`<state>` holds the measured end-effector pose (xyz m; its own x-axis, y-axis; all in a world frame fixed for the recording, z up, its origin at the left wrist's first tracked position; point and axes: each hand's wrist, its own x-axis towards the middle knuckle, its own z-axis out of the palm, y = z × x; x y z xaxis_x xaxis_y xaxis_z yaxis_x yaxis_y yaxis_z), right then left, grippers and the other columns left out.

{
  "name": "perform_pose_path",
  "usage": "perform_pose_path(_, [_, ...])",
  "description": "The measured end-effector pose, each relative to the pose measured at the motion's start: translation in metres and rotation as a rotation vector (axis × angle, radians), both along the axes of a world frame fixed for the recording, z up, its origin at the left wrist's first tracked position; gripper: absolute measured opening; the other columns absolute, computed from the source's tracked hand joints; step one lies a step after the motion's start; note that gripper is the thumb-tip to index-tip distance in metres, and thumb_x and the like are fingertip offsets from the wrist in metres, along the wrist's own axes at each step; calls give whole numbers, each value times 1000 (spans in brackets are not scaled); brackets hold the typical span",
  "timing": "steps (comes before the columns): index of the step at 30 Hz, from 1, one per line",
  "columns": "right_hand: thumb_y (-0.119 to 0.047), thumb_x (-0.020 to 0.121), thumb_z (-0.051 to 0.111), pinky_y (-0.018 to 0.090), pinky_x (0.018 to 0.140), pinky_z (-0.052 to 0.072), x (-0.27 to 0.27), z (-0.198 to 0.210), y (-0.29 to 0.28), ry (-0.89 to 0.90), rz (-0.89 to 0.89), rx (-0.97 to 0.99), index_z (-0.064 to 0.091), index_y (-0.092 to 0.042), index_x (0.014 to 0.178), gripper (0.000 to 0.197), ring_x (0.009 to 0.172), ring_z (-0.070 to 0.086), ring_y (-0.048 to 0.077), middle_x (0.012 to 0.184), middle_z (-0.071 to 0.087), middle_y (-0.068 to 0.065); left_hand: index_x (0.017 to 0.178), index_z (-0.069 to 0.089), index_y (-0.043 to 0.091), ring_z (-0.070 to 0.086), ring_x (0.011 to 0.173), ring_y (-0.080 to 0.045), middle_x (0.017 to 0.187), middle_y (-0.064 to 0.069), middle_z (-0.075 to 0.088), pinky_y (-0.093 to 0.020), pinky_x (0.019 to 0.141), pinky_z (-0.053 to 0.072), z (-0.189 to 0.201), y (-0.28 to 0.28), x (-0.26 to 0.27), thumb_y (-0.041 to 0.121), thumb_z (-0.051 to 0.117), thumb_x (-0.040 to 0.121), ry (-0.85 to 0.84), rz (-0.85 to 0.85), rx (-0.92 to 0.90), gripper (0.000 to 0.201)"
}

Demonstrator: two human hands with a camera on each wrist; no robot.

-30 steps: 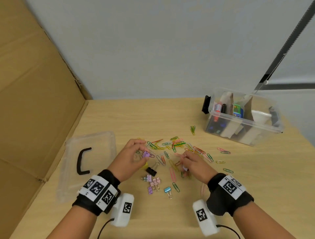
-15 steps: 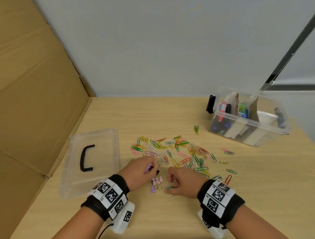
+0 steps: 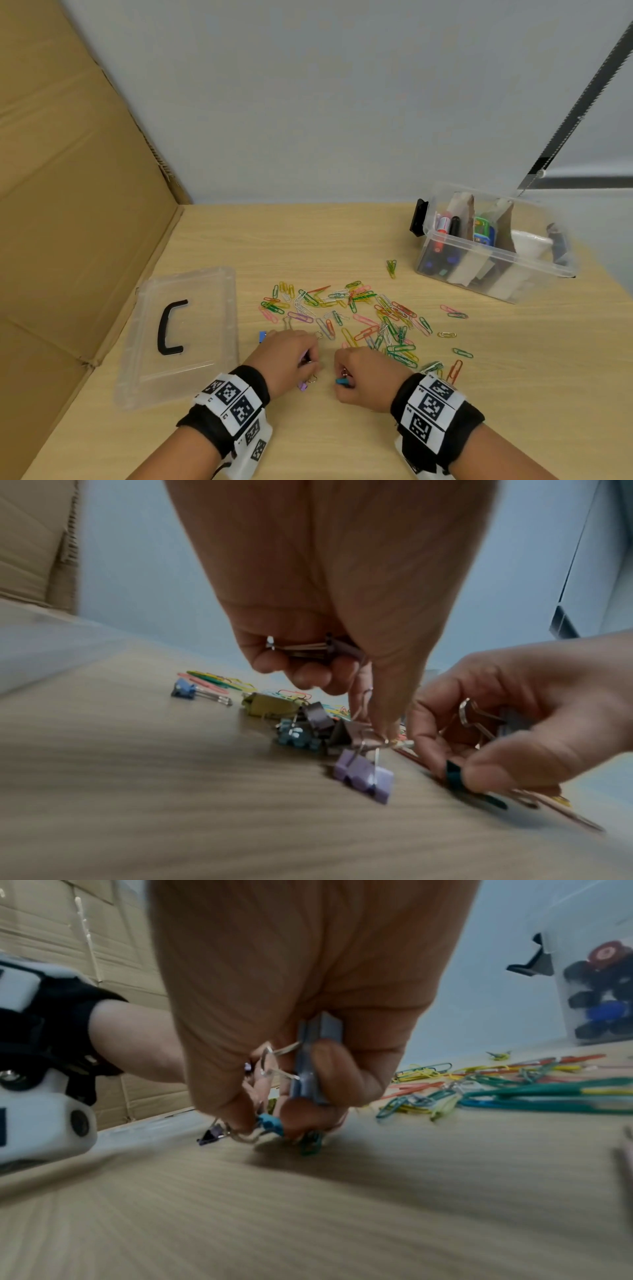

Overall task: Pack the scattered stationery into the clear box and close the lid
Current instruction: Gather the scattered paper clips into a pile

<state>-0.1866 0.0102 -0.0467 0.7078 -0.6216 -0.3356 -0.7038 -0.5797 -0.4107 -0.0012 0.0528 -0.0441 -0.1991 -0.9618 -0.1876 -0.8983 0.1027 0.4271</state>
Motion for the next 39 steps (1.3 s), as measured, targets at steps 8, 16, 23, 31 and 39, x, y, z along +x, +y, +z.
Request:
perform_pose_path(8, [-31, 89, 56, 30, 72, 45, -32, 11, -13, -223, -92, 97, 50, -27, 85, 8, 77, 55, 15, 87, 58, -3, 70, 50, 32, 50, 75, 4, 75, 18, 54, -22, 70, 38, 14, -12, -12, 32, 57, 91, 247, 147, -54, 22])
perform_pose_path(16, [-24, 93, 55, 26, 58, 51, -99, 48, -44, -480, -283, 271, 52, -23, 93, 3, 58, 53, 8, 86, 63, 4, 71, 51, 22, 55, 68, -7, 70, 6, 57, -27, 65, 41, 34, -36, -54, 28, 58, 91, 432, 267, -143, 22])
perform_pose_path(23, [-19, 99, 39, 31, 59, 44, -174, 123, -111, -632, -507, -56, 55, -21, 98, 16, 64, 51, 15, 74, 53, 2, 78, 53, 14, 56, 78, -25, 80, -8, 61, -33, 68, 42, 40, -59, -89, 34, 55, 92, 406, 294, -174, 24])
perform_pose_path(31, [1, 88, 36, 28, 56, 37, -230, 142, -237, -463, -821, -189, 42, -7, 71, 20, 59, 39, 18, 66, 41, 5, 77, 55, 17, 58, 75, -12, 76, 2, 63, -33, 73, 46, 44, -64, -116, 34, 57, 91, 408, 335, -147, 22])
perform_pose_path(39, [-24, 96, 50, 37, 94, 42, -230, 124, -274, 152, -636, -152, 56, 0, 122, 36, 115, 54, 33, 122, 59, 18, 77, 54, 16, 58, 79, 4, 74, 8, 62, -17, 64, 40, 49, -53, -119, 32, 57, 91, 416, 356, -149, 22])
